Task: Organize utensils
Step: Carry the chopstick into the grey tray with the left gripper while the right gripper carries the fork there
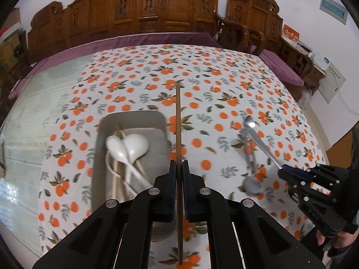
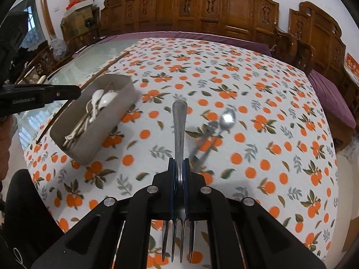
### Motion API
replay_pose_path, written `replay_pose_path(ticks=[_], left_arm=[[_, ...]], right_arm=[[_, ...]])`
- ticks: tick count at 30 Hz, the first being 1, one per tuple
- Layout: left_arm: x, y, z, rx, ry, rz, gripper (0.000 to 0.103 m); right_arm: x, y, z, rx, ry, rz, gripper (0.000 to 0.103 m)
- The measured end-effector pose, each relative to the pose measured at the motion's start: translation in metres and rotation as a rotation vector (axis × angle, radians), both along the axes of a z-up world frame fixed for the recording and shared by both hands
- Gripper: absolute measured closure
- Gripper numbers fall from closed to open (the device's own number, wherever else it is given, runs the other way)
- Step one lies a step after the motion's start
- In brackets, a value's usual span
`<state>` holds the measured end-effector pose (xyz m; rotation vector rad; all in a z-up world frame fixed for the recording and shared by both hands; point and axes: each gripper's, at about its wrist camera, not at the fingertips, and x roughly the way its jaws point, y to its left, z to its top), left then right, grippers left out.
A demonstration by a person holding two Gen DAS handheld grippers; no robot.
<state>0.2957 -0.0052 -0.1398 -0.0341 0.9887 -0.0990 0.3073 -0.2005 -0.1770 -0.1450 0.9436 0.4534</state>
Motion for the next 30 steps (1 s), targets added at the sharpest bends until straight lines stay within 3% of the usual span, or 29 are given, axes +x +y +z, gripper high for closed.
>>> replay_pose_path(ticks=[9,18,24,30], left_arm=[[0.011,0.045,-0.028,0.028,0.065,0.017,0.099],[0.024,0.058,-0.057,0.038,0.127,-0.003,0.099],[0.027,0.065,-0.063,0.029,0.12,0.001,0.098],[0.017,0.075,-0.052,0.028,0.065,0.003,0.082]], right_arm=[[0.007,0.034,-0.003,0.002,0.012,0.04,0.095],[0.012,0.052,-0.004,0.003,0.021,0.061,0.095],[0.013,0.063,0.002,0.02,0.023,0.074,0.095],[0.013,0.084,0.01,0.028,0.013,0.1,0.095]])
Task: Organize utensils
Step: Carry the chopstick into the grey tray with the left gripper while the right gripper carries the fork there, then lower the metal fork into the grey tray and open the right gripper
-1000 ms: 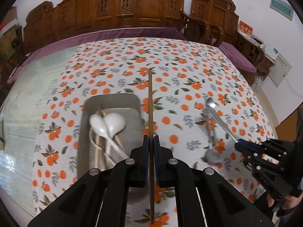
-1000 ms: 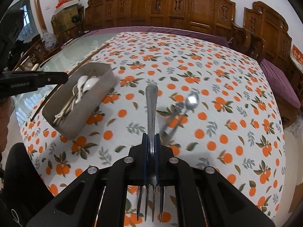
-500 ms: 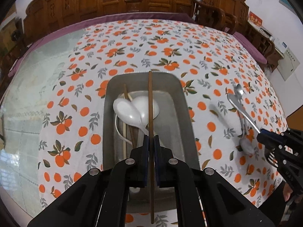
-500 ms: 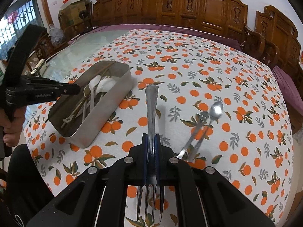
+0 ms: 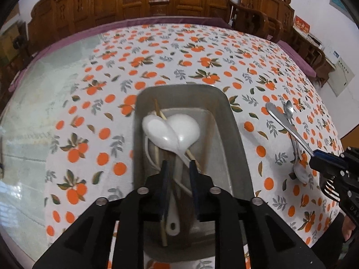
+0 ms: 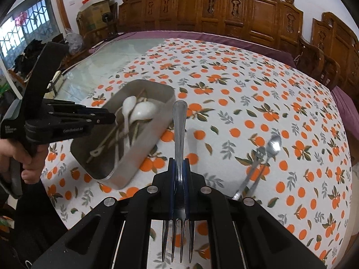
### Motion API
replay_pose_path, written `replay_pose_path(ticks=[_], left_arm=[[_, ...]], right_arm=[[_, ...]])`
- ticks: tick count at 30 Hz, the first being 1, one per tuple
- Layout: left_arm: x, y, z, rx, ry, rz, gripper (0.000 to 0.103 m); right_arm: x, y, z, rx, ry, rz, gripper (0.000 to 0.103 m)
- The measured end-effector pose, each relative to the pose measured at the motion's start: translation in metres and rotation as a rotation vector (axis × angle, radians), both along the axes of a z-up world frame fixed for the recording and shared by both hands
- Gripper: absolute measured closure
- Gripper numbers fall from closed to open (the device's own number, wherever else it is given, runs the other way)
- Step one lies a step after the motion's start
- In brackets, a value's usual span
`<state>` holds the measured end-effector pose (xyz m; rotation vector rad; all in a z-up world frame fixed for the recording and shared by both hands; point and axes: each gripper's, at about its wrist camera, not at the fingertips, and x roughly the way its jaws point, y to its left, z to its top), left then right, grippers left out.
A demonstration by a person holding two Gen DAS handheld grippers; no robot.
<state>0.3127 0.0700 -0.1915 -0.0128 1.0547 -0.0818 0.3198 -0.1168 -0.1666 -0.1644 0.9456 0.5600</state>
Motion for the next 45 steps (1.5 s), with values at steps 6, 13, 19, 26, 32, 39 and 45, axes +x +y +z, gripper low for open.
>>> replay_pose_path(ticks=[6,13,19,26,32,39,45], left_arm=[[-0.019,0.018,0.021,0.023,-0.069,-0.001,0.078],[-0.044,0.05,0.046,0.028,-0.147,0.031,0.076],[-0.057,0.07,0.055,0.039,-0.18,0.055,0.076],[-0.067,0.082,0.06,0.037,-0.194,0.063,0.076],[-0.072,0.088,0.064,0.041,-0.202,0.067,0.076],[-0.075,0.09,0.069,0.048,-0.21,0.071,0.076],[-0.08,0.089,0.074,0.065,-0.214,0.07,0.076]], right_arm=[[0.003,0.027,0.005,0.015,-0.007,0.021,0.095],[0.006,0.061,0.006,0.031,-0.003,0.053,0.095],[0.01,0.084,0.005,0.027,-0.001,0.059,0.095],[0.022,0.098,-0.004,0.068,0.039,0.012,0.095],[0.036,0.107,-0.016,0.115,0.096,-0.04,0.095],[0.044,0.118,-0.035,0.126,0.128,-0.099,0.095],[0.042,0.128,-0.045,0.111,0.147,-0.077,0.095]])
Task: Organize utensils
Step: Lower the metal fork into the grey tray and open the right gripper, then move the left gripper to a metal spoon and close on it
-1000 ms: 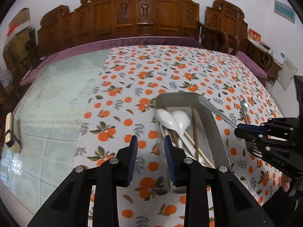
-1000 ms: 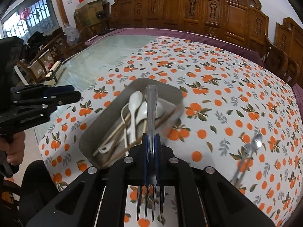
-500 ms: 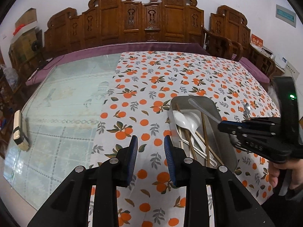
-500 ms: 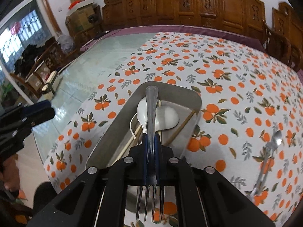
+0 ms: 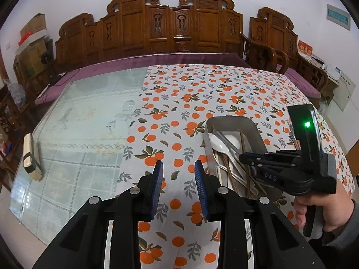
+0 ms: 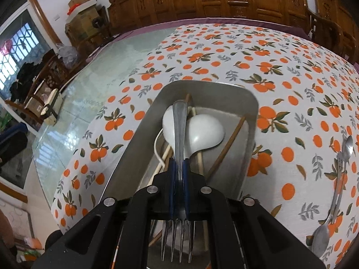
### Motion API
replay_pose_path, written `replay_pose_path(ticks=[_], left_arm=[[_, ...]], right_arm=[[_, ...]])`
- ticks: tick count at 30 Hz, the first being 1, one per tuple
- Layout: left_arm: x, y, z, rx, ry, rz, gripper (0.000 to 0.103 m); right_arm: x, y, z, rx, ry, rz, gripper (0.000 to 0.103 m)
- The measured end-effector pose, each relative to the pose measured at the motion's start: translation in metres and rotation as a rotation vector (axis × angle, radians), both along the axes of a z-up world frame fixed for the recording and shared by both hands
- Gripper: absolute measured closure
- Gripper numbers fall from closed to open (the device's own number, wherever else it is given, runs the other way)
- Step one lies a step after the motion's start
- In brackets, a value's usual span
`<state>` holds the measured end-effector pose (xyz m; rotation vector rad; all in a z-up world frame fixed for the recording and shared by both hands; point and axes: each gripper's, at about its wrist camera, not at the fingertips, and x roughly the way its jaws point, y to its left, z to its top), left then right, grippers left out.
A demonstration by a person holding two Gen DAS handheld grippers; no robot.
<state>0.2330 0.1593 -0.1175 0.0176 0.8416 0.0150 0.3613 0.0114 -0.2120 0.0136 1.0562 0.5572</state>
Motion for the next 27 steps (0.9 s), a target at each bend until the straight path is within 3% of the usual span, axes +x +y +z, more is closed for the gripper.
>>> replay_pose_path(ticks=[8,16,18,21,25,27], left_arm=[[-0.007,-0.004,0.009,0.015,-0.008,0.005,0.076],[-0.008,-0.02,0.011,0.015,-0.004,-0.007,0.075],[-0.008,-0.026,0.01,0.013,-0.002,-0.015,0.074],[-0.006,-0.042,0.009,0.011,-0.008,-0.033,0.06],[0.001,-0.068,0.005,-0.012,0.003,-0.066,0.06],[0.005,-0.083,0.003,-0.02,0.007,-0.089,0.06]], right_arm=[[-0.004,-0.001,0.001,0.01,-0.004,0.029,0.093],[-0.017,-0.021,0.025,0.049,-0.062,0.068,0.091],[-0.023,-0.035,0.036,0.052,-0.098,0.074,0.091],[-0.031,-0.062,0.049,0.033,-0.146,0.072,0.091],[-0.038,-0.111,0.062,-0.012,-0.201,0.045,0.091],[-0.037,-0.135,0.064,-0.038,-0.221,0.021,0.082]])
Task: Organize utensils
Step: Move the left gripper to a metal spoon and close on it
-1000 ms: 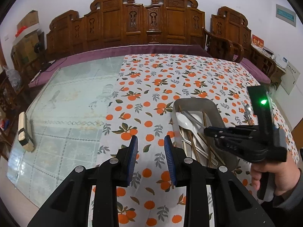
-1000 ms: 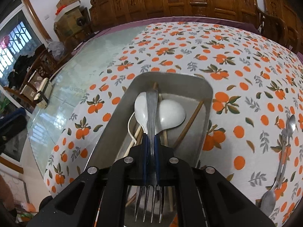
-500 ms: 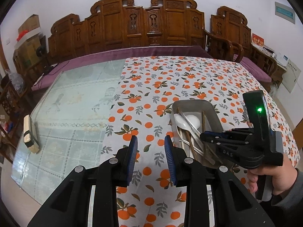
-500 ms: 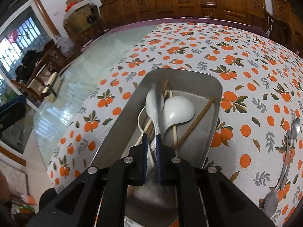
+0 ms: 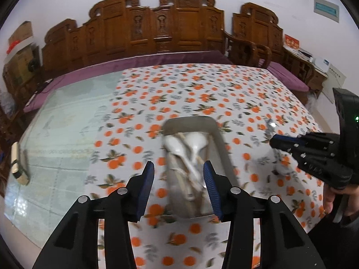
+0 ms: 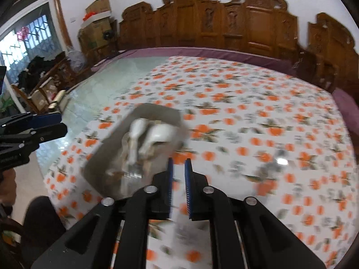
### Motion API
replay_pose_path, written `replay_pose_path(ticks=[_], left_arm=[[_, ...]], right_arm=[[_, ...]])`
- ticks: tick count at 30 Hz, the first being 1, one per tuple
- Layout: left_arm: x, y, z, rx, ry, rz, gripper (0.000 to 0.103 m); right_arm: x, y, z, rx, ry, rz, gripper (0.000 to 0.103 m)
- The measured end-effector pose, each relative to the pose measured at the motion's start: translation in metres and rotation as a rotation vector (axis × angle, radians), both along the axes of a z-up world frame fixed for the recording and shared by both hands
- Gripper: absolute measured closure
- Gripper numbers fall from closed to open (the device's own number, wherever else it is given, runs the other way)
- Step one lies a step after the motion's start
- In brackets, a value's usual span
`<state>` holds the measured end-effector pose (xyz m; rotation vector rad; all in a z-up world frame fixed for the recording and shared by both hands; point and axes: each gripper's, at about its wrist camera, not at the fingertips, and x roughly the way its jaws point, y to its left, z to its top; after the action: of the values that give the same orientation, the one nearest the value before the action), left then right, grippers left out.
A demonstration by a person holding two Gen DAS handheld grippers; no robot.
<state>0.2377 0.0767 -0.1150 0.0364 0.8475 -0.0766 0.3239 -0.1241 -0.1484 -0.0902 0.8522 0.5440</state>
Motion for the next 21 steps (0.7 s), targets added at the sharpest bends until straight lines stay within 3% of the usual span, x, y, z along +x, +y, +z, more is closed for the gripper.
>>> replay_pose_path(ticks=[9,15,21], left_arm=[[0.022,-0.075,-0.027,-0.07,0.047,-0.103,0.06],[0.03,-0.121,-0.056,-0.1,0.111,-0.15,0.06],[0.039,-0.164,-0.08,-0.114,0.166,-0.183,0.06]], right_arm=[[0.02,-0.101,-0.025,-0.078,-0.029,-0.17,0.074],[0.022,-0.137,-0.062,-0.091,0.02,-0.225,0.074],[0.021,-0.151,-0.07,-0.089,0.016,-0.252,0.074]])
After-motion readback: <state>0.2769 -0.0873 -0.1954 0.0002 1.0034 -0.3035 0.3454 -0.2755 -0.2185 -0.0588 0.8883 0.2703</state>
